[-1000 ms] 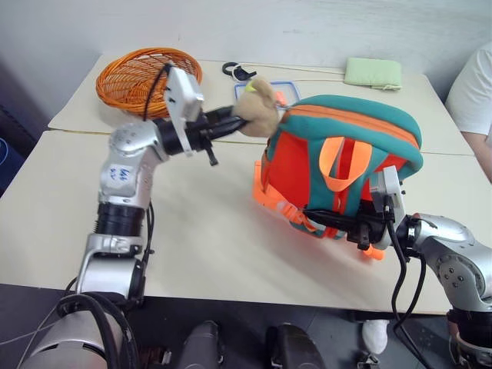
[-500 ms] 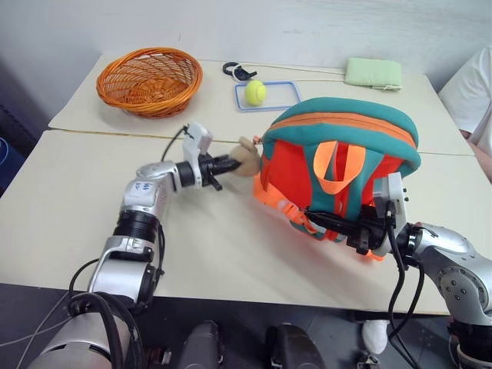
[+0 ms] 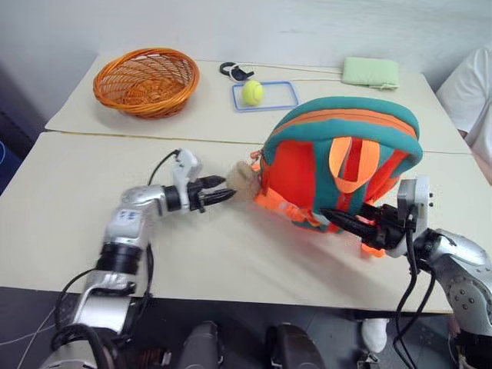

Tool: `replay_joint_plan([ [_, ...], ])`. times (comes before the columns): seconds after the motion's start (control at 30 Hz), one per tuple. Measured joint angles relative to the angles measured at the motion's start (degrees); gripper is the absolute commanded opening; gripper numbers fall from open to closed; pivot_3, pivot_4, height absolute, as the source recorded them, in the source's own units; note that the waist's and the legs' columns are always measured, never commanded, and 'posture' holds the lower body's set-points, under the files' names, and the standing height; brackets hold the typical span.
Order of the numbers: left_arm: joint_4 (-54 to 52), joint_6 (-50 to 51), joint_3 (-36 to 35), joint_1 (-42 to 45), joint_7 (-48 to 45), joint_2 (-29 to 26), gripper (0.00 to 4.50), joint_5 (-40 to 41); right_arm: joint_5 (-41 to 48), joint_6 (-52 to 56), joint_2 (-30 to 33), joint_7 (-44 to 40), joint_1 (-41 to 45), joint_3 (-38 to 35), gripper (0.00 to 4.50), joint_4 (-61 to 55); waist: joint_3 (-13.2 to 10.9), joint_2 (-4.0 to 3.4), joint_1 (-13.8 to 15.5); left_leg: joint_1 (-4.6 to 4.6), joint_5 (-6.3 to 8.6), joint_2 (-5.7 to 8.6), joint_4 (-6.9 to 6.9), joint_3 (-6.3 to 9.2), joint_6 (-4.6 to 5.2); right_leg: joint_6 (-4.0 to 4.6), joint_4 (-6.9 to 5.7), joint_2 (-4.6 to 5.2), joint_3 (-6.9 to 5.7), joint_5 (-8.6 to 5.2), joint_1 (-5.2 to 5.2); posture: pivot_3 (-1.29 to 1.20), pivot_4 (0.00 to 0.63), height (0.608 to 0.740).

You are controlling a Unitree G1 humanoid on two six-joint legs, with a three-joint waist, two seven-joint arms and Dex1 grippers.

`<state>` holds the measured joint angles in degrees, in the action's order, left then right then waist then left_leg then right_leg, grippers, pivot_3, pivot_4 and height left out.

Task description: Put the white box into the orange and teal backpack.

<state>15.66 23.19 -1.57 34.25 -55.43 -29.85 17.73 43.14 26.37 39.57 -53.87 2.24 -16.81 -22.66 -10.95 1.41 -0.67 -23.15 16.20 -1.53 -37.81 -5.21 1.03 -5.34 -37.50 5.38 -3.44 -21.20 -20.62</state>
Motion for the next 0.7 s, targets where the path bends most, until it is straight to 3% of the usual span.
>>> replay_joint_plan([
  [0.1, -7.61, 1.31, -4.56, -5.75, -5.41, -7.86, 4.46, 4.11, -0.59, -2.05, 3.37, -3.65, -5.97, -4.97, 3.76, -0.57, -0.01, -0.01, 0.17, 0.02, 0.01, -0.01, 0.10, 0.03, -0.01, 0.01, 0.09, 0.02, 0.00, 0.00, 0.03, 0.00, 0.150, 0.740],
  [0.17, -11.40, 1.88, -7.67, -8.11, -7.25, -11.48, 4.50, 6.14, -2.63, -4.97, 4.95, -6.17, -9.54, -8.29, 4.47, -0.34, -0.01, -0.01, 0.60, 0.09, 0.03, 0.04, 0.10, 0.05, 0.03, 0.01, 0.38, 0.08, 0.01, 0.00, 0.16, 0.00, 0.150, 0.740],
  [0.33, -16.49, -3.72, -15.80, -24.76, -9.59, -16.76, 4.50, 6.46, -10.78, -20.76, 6.35, -15.43, -18.28, -16.78, 4.49, 13.12, 0.03, -0.07, 0.49, 0.74, 0.12, 0.19, 0.70, -0.09, 0.15, -0.03, 1.02, 0.21, 0.14, 0.01, 0.75, 0.00, 0.150, 0.740],
  [0.47, -16.49, -11.45, -18.36, -34.66, -7.95, -16.64, 4.50, 3.09, -14.38, -29.36, 6.33, -17.94, -16.93, -17.15, 4.49, 20.87, 0.01, -0.12, -0.20, 1.00, 0.33, 0.03, 0.79, -0.08, 0.24, -0.01, 1.07, 0.17, 0.12, 0.01, 0.93, 0.00, 0.150, 0.740],
  [0.7, -17.29, -16.89, -20.21, -37.28, -3.39, -15.33, 4.50, 1.58, -17.85, -32.71, 6.28, -16.24, -12.85, -11.91, 4.49, 22.75, 0.02, -0.28, -0.47, 1.01, 0.33, -0.02, 0.82, -0.05, 0.11, 0.05, 1.01, 0.17, 0.08, -0.02, 0.89, 0.00, 0.150, 0.740],
])
